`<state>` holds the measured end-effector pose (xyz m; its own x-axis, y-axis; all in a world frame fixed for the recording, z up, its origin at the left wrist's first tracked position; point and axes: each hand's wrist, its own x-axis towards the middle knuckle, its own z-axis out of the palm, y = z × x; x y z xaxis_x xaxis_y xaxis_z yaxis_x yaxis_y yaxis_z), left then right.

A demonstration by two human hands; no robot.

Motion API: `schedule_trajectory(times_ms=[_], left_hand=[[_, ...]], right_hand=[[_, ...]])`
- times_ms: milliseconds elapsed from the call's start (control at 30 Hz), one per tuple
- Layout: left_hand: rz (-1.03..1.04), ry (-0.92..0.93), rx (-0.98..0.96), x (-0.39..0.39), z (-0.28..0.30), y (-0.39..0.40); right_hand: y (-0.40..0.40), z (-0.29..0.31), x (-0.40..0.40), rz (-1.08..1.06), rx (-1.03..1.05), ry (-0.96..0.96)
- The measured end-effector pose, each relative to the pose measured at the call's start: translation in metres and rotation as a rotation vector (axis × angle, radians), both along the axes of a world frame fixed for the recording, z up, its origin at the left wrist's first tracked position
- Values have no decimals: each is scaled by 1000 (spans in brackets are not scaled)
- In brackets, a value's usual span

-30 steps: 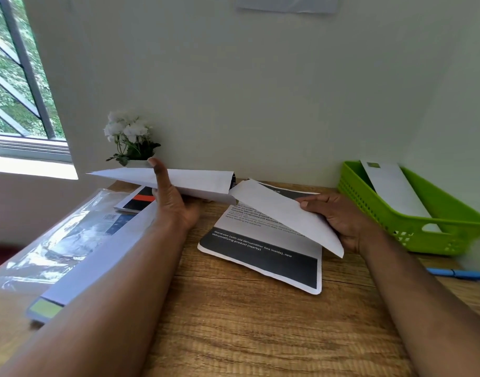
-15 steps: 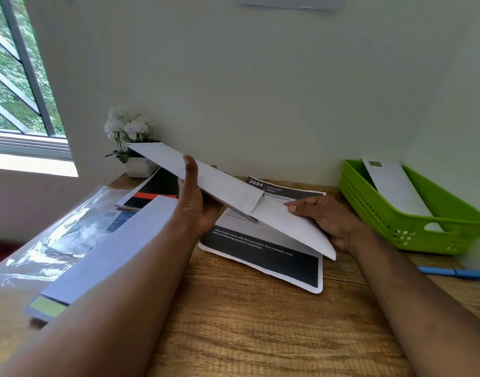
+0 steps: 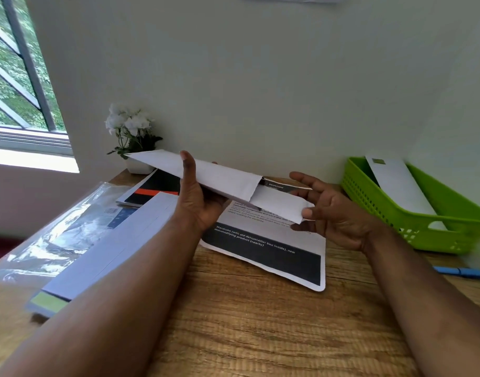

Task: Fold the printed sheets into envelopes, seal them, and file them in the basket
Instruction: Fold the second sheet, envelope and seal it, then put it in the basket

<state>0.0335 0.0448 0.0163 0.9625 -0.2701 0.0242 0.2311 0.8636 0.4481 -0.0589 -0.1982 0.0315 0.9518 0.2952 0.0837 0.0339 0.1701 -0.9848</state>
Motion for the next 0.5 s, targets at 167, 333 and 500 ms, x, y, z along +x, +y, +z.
schedule_trajectory(times_ms=[167,333,500], left_hand=[[16,-33,69,-9,3,-5],[-67,-58,228,-24,4,-20],[-217,-80,343,-30,2,-30]], right_hand=[[26,-7,6,-227,14,-83],[46,-25,14,-578,-590,-333],[49,-30,15,-668,-650,-541]])
